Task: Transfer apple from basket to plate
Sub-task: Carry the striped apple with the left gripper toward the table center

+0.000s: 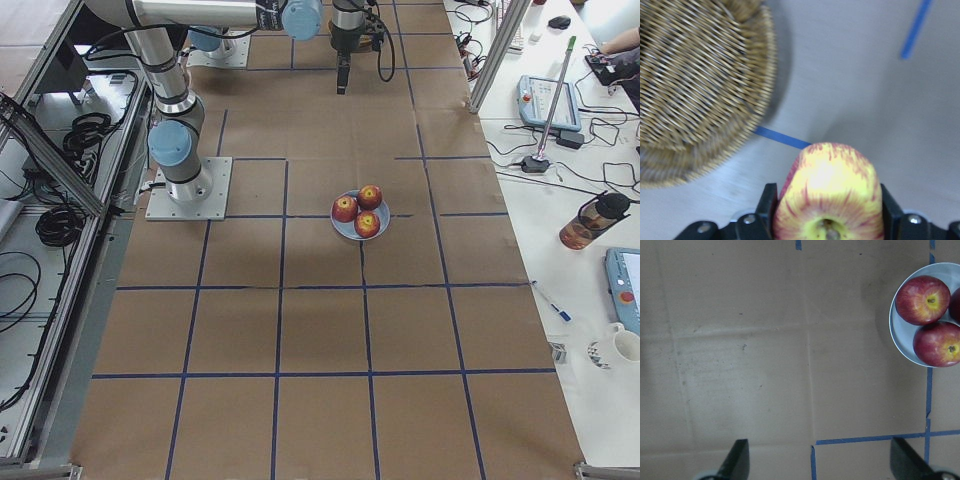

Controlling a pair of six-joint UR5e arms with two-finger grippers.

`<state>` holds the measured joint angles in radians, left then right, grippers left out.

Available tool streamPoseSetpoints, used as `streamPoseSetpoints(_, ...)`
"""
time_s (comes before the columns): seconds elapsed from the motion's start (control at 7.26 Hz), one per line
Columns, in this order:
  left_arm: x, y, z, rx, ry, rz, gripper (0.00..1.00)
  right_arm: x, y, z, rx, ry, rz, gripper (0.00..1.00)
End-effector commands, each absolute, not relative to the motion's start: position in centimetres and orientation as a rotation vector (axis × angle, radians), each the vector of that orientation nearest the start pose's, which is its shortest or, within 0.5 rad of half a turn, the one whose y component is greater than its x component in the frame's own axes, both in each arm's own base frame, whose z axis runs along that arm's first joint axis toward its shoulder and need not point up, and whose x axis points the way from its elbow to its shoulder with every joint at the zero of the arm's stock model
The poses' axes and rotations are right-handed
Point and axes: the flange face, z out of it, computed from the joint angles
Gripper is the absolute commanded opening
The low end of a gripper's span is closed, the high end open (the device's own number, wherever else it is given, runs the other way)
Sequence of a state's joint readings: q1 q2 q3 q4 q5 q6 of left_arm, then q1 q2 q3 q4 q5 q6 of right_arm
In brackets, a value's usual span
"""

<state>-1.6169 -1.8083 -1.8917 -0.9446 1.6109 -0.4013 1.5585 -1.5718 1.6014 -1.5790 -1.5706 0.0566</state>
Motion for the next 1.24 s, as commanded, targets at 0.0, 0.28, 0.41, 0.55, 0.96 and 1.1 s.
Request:
streamPoseSetpoints(0.0,-24.0,-52.9,25.8,-0.592,3.071,-0.089,0.69,12.7,-49.1,47.4,0.106,3.139,0.034,1.0)
streamPoseSetpoints(0.28,-33.0,-55.2,23.7,-0.512,3.093,-0.108,0.69,12.7,-49.1,47.4,0.106,3.14,0.034,1.0)
streamPoseSetpoints(0.41,-36.3,-55.1,22.8,-0.519,3.097,-0.107,0.69,12.7,-49.1,47.4,0.106,3.14,0.034,1.0)
streamPoseSetpoints(0.55,-37.4,-55.2,22.5,-0.513,3.1,-0.109,0.69,12.7,-49.1,47.4,0.106,3.14,0.034,1.0)
streamPoseSetpoints(0.96,-37.9,-55.7,19.5,-0.496,3.113,-0.041,0.69,12.7,-49.1,47.4,0.108,3.14,0.034,1.0)
streamPoseSetpoints(1.1,-38.0,-55.7,19.4,-0.494,3.112,-0.042,0.69,12.7,-49.1,47.4,0.106,3.14,0.034,1.0)
